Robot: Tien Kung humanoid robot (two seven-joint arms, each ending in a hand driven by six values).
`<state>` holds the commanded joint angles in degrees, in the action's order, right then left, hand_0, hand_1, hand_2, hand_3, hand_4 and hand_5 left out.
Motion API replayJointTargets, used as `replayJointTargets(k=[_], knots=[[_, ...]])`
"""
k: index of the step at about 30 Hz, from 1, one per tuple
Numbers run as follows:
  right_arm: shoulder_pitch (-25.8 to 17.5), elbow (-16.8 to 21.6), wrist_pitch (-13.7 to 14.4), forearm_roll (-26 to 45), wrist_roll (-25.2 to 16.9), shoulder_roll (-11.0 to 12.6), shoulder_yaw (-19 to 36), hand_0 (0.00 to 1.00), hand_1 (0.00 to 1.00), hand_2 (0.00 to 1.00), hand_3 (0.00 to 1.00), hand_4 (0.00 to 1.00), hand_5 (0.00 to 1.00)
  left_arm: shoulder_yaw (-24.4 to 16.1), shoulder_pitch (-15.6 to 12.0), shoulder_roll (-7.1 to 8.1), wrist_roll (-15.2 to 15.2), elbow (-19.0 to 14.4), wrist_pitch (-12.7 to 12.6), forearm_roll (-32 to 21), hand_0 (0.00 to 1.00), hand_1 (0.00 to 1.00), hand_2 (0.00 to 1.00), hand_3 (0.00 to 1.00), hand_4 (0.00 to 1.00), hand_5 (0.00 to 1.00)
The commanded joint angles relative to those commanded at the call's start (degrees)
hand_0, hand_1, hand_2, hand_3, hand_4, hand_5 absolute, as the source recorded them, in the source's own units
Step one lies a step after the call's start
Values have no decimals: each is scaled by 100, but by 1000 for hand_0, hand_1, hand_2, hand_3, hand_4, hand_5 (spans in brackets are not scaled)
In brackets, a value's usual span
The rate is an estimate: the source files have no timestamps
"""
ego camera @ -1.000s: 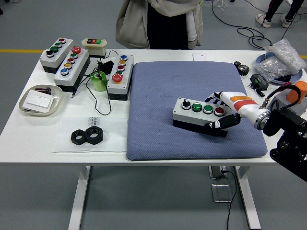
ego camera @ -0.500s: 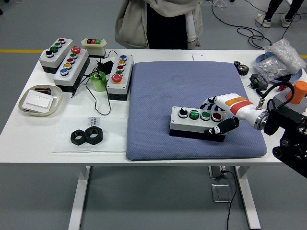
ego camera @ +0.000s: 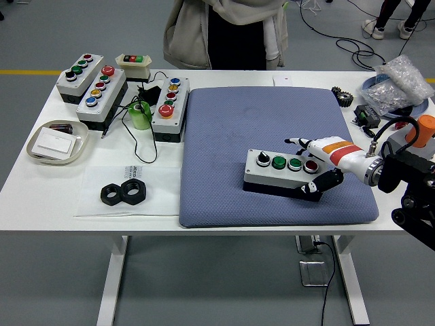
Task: Pick up the button,place it on the desk,press the button,press the button
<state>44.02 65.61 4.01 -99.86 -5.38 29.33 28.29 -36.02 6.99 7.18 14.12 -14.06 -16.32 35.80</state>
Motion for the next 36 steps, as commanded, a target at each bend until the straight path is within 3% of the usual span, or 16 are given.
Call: replayJointTargets(k=[4, 5, 11, 16, 17, 19, 22, 23, 29, 30, 35, 36], knots=[[-76, 204, -23, 34, 12, 69, 190, 837, 710, 873, 998, 998, 215, -19, -9, -1, 4, 1, 1, 22, 682, 647, 744, 786, 703, 998], [-104, 293, -31, 45, 19, 97, 260, 922, 780, 941, 998, 998, 221, -25, -13, -1, 5, 2, 2, 30, 683, 647, 744, 786, 702, 998], [-346, 881, -117, -37, 222, 300, 688, 909, 777, 939, 998, 998, 235, -54, -33, 0, 17, 3, 7, 83, 683, 648, 744, 785, 703, 998], [-792, 1558, 398, 179, 648, 582, 1225, 909, 777, 939, 998, 998, 235, -60, -58, 6, 8, 7, 9, 95, 683, 648, 744, 785, 703, 998], [-921, 1764, 655, 206, 817, 665, 1369, 473, 389, 452, 901, 660, 2, -67, -66, 7, 9, 8, 12, 109, 682, 648, 745, 785, 702, 998], [-1038, 1970, 975, 182, 1043, 739, 1496, 473, 389, 452, 901, 660, 2, -77, -76, 9, 10, 10, 17, 120, 682, 648, 745, 785, 702, 998], [-1178, 2152, 1180, 369, 1230, 851, 1621, 473, 389, 452, 901, 660, 2, -71, -80, 13, 5, 10, 20, 114, 682, 648, 745, 785, 702, 998], [-1239, 2208, 1198, 425, 1246, 893, 1658, 258, 111, 235, 747, 665, 2, -58, -78, 17, 0, 10, 21, 101, 682, 648, 744, 786, 702, 998], [-1509, 2462, 899, 627, 1290, 1079, 1642, 258, 111, 235, 747, 665, 2, -36, -50, 21, -9, 11, 21, 69, 682, 648, 744, 786, 702, 998], [-1562, 2510, 856, 626, 1316, 1092, 1618, 150, 7, 146, 678, 588, 2, -26, -43, 20, -15, 12, 18, 51, 682, 648, 746, 786, 703, 998], [-1601, 2592, 715, 619, 1376, 1091, 1496, 150, 7, 146, 678, 588, 2, -15, -28, 17, -20, 13, 14, 29, 682, 648, 746, 786, 703, 998], [-1594, 2603, 686, 599, 1391, 1087, 1461, 95, 2, 115, 681, 510, 2, -14, -26, 17, -20, 13, 15, 28, 682, 649, 748, 787, 703, 998]])
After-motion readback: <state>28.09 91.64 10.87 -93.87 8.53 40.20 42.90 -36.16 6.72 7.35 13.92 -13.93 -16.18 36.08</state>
